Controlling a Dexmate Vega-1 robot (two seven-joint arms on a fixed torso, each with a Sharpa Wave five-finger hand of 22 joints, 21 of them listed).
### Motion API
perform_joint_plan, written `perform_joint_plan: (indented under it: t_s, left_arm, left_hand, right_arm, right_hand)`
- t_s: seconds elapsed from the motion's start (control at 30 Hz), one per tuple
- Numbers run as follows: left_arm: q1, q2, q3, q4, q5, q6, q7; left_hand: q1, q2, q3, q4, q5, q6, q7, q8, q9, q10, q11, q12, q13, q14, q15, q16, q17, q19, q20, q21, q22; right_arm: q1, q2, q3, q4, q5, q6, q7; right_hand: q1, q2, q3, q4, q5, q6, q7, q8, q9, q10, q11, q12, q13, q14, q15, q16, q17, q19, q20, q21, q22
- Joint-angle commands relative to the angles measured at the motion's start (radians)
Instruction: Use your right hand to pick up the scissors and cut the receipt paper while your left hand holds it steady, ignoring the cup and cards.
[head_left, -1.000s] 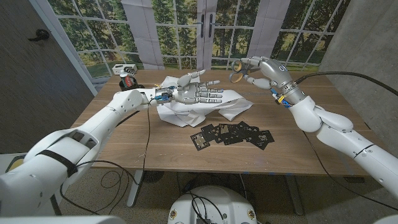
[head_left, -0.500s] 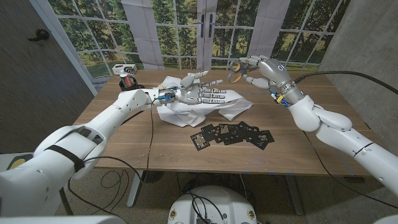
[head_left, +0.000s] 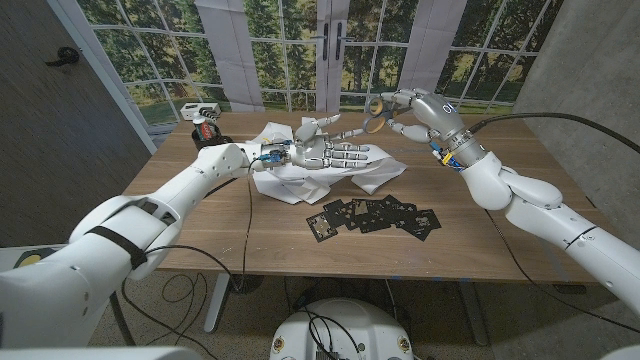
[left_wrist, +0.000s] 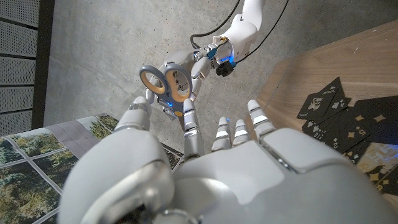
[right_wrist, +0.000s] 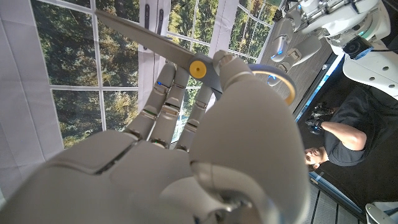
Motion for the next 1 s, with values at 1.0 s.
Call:
perform_joint_plan:
  t_s: [1.0]
  left_arm:
    - [0.002,-0.040,-0.014,0.042,0.016,-0.034,-0.038]
  left_hand:
    - [0.064,0.035,0.026,-0.014,0.003,0.066,-0.051,0.017,0.000,0.020,-0.019,0.019,0.001,-0.008,0.001,0.004,0.003,-0.024,0.001,-0.025,0.006]
  right_arm:
    - [0.015,-0.012,-0.033,0.012,-0.008,-0.003,0.007]
  right_hand:
    - [0.004,0.013,0.040,0.000,0.003,0.009,-0.002,-0.002,0.002,0.067,-0.059,0.000,0.060,0.102,-0.237,-0.007,0.006,-0.010,-0.065,0.024,0.002]
